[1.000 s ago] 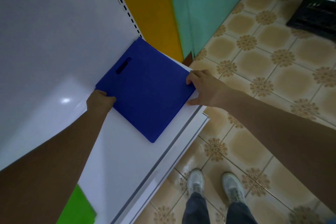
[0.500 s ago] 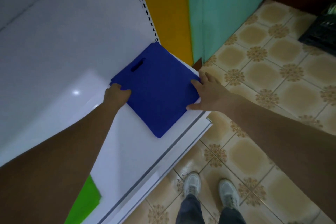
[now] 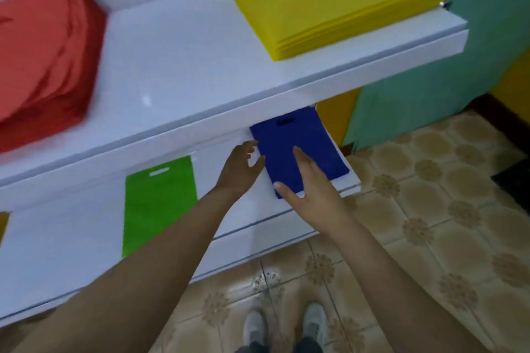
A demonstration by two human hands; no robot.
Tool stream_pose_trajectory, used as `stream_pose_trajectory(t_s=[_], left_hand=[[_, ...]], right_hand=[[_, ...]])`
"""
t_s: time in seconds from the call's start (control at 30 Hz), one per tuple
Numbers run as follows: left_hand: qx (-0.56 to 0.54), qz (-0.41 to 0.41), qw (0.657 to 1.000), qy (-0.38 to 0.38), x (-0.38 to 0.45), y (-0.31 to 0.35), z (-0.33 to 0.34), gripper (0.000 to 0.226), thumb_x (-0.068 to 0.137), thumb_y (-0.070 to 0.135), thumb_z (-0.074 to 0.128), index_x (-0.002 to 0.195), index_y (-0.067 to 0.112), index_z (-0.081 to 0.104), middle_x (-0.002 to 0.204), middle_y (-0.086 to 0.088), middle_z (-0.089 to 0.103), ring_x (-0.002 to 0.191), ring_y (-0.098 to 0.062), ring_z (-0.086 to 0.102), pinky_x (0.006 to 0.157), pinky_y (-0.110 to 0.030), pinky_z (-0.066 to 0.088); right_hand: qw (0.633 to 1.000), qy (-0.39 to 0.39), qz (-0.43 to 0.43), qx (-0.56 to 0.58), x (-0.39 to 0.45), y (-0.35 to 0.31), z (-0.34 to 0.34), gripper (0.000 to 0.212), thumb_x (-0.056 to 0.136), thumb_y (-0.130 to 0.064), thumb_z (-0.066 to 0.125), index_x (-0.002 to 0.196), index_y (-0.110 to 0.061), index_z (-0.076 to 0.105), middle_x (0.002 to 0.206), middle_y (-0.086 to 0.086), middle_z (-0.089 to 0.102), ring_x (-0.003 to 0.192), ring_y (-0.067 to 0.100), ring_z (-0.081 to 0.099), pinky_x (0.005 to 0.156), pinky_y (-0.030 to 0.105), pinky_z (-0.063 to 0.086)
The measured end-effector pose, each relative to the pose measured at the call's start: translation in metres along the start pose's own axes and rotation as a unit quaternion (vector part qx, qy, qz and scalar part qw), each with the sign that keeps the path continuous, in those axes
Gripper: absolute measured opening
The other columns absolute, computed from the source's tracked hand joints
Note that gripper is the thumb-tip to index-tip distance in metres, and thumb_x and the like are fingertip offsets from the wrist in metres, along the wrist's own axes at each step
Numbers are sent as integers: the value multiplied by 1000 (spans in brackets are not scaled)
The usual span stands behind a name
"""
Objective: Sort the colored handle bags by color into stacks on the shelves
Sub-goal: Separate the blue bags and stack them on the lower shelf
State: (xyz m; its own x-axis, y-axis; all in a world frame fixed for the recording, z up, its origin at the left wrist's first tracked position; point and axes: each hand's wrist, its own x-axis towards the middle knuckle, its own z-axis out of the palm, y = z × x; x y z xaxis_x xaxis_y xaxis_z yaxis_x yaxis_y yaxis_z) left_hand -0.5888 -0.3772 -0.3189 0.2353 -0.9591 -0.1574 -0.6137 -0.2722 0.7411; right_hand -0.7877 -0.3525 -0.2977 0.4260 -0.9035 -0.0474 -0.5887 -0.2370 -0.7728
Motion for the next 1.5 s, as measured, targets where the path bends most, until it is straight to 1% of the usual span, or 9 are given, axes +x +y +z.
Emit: stream_pose_trajectory(t_s=[0.37,0.5,0.73,0.87,0.97,1.07,1.2,1.4,1.5], left_hand=[[24,-9,988,150,-206,-118,-221,35,94,25,62,129,17,58,115,-3,61,99,-16,62,89,-39,53],[31,-4,981,189,-301,-147,-315,28,97,30,56,124,24,59,105,7,63,86,-10,66,82,-35,55],[51,22,957,285,-394,-158,-462,24,100,36,50,120,28,60,98,7,68,78,-1,67,74,-29,57],[60,26,938,341,-394,-170,-539,27,101,35,49,123,25,60,101,5,65,89,-7,64,74,-22,53],[62,24,923,380,-374,-188,-590,29,100,33,50,124,21,60,109,3,63,98,-10,60,76,-16,46],[83,17,909,407,-343,-208,-636,28,100,33,50,123,22,61,111,3,60,97,-11,59,77,-24,49],[111,-9,900,421,-295,-241,-684,32,98,34,53,127,21,59,117,2,59,105,-14,57,81,-28,44],[251,-17,915,315,-221,-279,-740,44,97,35,56,137,19,51,130,-3,56,119,-20,52,94,-28,39],[297,-7,918,261,-177,-295,-754,48,96,36,56,140,18,48,137,-5,51,127,-23,47,105,-37,40]], right_hand=[[984,-48,-172,28,-73,-214,116,79,86,-68,39,151,-25,27,154,-8,32,140,6,28,115,27,26],[970,-56,-232,54,-105,-304,180,68,90,-59,48,148,-26,35,148,-6,39,137,9,34,115,36,30],[952,-50,-294,77,-136,-426,261,69,89,-62,47,143,-20,42,139,-1,48,128,15,44,110,35,35],[949,-35,-308,63,-120,-470,282,61,93,-50,51,145,-22,38,145,-1,44,135,16,38,113,41,32],[948,-18,-315,38,-93,-494,296,60,94,-49,49,146,-21,39,147,-2,42,137,14,34,115,34,27],[949,19,-312,25,-55,-520,310,56,95,-44,52,143,-18,42,146,-1,43,135,13,32,112,26,24],[950,61,-302,43,3,-559,329,59,93,-45,56,143,-17,43,146,0,43,136,15,33,113,31,29],[961,-19,-259,-96,69,-584,356,78,89,-55,57,153,-29,22,161,-8,14,148,18,9,121,34,14],[968,-72,-215,-103,82,-579,363,78,86,-62,55,152,-32,26,160,-15,13,147,12,16,120,32,16]])
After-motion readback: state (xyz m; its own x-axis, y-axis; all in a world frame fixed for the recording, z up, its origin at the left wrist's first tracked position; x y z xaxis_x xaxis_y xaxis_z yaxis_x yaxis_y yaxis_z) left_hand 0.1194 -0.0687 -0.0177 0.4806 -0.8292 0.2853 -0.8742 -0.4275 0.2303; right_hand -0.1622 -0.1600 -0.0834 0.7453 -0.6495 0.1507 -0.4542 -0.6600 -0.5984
